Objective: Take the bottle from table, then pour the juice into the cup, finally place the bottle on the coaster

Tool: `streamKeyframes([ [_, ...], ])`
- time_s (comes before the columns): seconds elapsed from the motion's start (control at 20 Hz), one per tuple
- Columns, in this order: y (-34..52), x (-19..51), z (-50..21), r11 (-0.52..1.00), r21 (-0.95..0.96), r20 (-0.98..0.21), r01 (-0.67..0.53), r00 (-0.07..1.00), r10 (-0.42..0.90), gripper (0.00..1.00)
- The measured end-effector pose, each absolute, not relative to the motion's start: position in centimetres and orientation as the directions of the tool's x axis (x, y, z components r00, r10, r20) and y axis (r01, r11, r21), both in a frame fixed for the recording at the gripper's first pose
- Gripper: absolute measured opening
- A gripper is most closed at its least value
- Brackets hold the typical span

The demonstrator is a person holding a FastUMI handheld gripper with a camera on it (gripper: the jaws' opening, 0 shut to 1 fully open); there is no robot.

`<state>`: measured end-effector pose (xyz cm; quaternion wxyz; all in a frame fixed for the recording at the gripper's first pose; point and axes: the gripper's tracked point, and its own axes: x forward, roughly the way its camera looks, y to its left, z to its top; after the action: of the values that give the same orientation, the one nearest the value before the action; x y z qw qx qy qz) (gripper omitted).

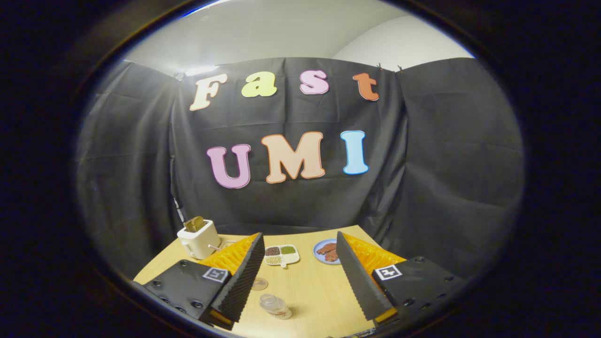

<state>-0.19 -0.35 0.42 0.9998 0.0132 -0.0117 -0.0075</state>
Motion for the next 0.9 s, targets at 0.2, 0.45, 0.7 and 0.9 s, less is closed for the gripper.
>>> streamKeyframes([
  [0.2,-0.7,-0.4,0.0,1.000,0.014,0.018,0.020,1.000,-0.020,0.97],
  [0.45,-1.3,-0.4,-1.8,0.999,-0.029,0.006,0.043,0.999,-0.043,0.97],
  [0.7,-0.6,-1.2,-5.6,1.000,-0.026,-0.038,0.014,0.999,-0.015,0.97],
  [0.9,0.4,-1.9,-8.3,1.000,0.012,-0.061,-0.028,0.998,0.028,0.97],
])
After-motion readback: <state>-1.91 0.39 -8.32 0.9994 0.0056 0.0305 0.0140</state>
